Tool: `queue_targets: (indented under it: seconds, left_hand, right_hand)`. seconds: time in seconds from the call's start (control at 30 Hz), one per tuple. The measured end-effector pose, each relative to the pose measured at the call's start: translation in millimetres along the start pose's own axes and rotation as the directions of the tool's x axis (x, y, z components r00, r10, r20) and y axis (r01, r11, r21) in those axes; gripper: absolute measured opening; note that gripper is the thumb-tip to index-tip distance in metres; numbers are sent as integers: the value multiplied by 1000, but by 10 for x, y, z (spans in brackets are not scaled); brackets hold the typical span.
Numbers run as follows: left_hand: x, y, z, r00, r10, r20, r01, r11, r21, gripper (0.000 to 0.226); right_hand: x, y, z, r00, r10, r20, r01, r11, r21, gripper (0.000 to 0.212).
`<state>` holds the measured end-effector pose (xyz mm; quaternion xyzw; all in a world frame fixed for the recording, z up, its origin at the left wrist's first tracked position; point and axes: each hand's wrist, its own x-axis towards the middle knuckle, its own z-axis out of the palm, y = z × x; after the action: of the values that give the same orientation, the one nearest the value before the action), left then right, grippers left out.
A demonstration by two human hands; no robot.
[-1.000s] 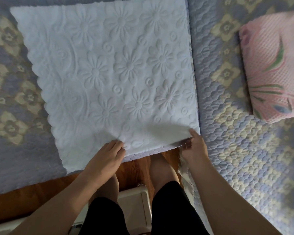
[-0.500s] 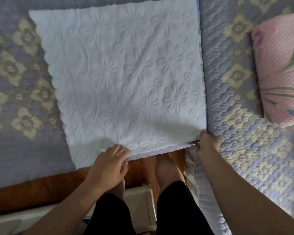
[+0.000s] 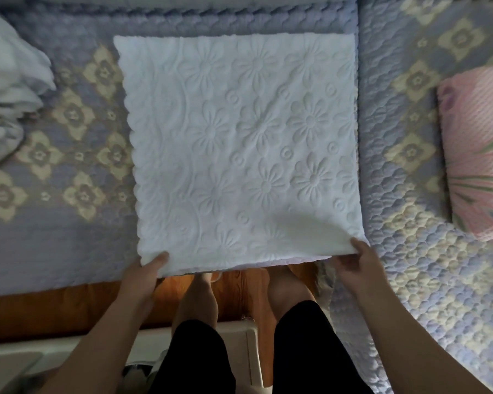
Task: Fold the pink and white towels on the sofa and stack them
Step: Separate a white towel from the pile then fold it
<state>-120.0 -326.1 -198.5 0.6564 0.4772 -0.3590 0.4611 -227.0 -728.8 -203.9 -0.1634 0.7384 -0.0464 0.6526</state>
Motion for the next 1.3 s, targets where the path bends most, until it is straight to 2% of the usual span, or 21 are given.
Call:
queue_targets:
  seconds: [0.07,0.17,0.27,0.33,0.37,0.47,0.53,0.57,0.63,0.67,0.7,0.73,0.77,0.8,0.83,0.87,0.93,1.0,1.1,1.2,1.3]
  left_hand:
    - [-180,44,-113,990,-52,128,79,973,-216,21]
    - [-506,179,-230,983,-65,172,110,957,-267,18]
    - [-799,686,-183,992,40,119,15,905,-426,26]
    - [-863,1207,-108,990,112,90,-40,818,-574,27]
    - [-846,1501,-66,984,141,107,-45,783,-620,21]
    - [-593,2337,64,928,290,235,-66,747,-661,10]
    - [-322,2759,233,899,332,285,-81,766,-637,16]
    - [-171,2916,343,905,330,268,-126,811,-571,17]
    - [196,3127,570,943,311,122,-264,917,-300,13]
    - [374,3180,653,943,330,32,-324,937,-132,15]
    - [545,3207,703,919,391,-56,-387,919,74,23]
    - [626,3216,712,867,484,-120,-426,844,324,30]
    - [648,3208,709,799,581,-154,-425,728,537,33]
    - [683,3203,702,717,677,-166,-419,610,673,34]
    - [687,3197,692,649,742,-171,-458,559,691,31]
    - [658,3199,683,609,774,-176,-527,560,639,28]
    - [597,3210,681,630,758,-170,-654,635,411,20]
    - [578,3272,672,686,712,-151,-659,696,285,15]
    - [709,3424,716,719,685,-122,-623,712,324,19]
    - [1001,3505,758,740,660,-129,-550,704,448,42]
    - [1189,3506,810,721,672,-170,-488,666,564,55]
  right_hand:
    - [-185,-28,-57,998,-51,-43,45,991,-125,41]
    - [-516,-196,-56,974,-193,-115,135,912,-388,29]
    - [-890,-545,288,934,-358,18,315,796,-517,34]
    - [-1087,-833,782,888,-445,113,431,722,-542,46]
    - [-1128,-985,1086,873,-466,146,466,705,-534,44]
    - [-1020,-1408,2064,871,-436,227,490,734,-471,7]
    - [-809,-1579,2575,864,-377,334,493,764,-415,8]
    - [-687,-1617,2767,854,-358,378,505,749,-429,8]
    - [-407,-1615,3014,845,-346,408,528,664,-530,7]
    - [-258,-1585,3087,835,-373,405,550,560,-619,8]
    - [-100,-1553,3142,797,-442,411,582,380,-719,7]
    - [-13,-1531,3149,728,-532,433,587,158,-794,4]
    - [38,-1509,3142,641,-618,454,567,-17,-824,5]
    - [59,-1495,3139,555,-692,461,557,-102,-824,13]
    - [52,-1489,3129,495,-744,449,580,-102,-808,20]
    - [23,-1490,3118,472,-773,425,630,-41,-775,23]
    - [-13,-1508,3126,500,-782,372,702,114,-703,22]
    - [-10,-1558,3162,510,-781,360,704,139,-696,21]
    - [67,-1611,3306,536,-771,345,679,150,-719,24]
    - [244,-1586,3443,575,-756,312,647,187,-739,26]
    - [344,-1550,3528,590,-761,271,614,204,-762,26]
